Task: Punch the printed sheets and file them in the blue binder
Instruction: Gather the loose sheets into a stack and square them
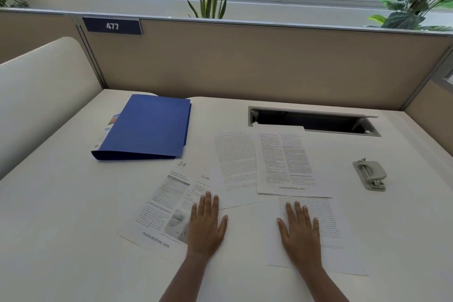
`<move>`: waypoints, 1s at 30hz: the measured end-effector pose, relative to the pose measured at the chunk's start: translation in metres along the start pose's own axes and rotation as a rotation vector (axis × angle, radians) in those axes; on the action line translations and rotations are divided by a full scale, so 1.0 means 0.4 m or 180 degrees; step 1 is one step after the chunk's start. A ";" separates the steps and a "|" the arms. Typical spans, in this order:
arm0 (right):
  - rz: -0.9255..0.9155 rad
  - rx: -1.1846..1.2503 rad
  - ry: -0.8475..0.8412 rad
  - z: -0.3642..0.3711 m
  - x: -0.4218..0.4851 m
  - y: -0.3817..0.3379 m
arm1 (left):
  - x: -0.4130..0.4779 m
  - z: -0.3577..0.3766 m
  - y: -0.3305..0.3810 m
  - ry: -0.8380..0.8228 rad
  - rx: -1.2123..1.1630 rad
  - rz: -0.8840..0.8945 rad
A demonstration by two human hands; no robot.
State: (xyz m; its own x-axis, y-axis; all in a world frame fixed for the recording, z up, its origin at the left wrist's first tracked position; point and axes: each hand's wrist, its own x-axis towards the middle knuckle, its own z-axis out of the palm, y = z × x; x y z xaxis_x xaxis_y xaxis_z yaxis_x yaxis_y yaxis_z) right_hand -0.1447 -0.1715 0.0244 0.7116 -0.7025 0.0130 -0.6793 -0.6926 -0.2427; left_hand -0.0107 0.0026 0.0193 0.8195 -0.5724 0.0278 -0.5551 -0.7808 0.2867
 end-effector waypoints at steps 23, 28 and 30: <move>-0.0152 -0.0207 -0.0200 0.011 0.020 -0.030 | 0.079 -0.178 -0.209 -0.0285 0.0511 -0.1510; 0.0050 -0.0192 -0.0566 -0.003 0.022 -0.017 | 0.091 -0.191 -0.190 -0.0385 0.0287 -0.1745; 0.0094 -0.0189 -0.0502 -0.011 0.023 -0.010 | 0.097 -0.191 -0.184 -0.0423 0.0230 -0.1898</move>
State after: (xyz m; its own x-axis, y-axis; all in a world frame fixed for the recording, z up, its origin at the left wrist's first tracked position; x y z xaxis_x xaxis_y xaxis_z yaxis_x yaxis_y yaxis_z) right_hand -0.1363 -0.1758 0.0295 0.7072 -0.6916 -0.1467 -0.7065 -0.6837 -0.1830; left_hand 0.0728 0.0571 0.0724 0.9697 -0.0545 -0.2382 -0.0186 -0.9884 0.1504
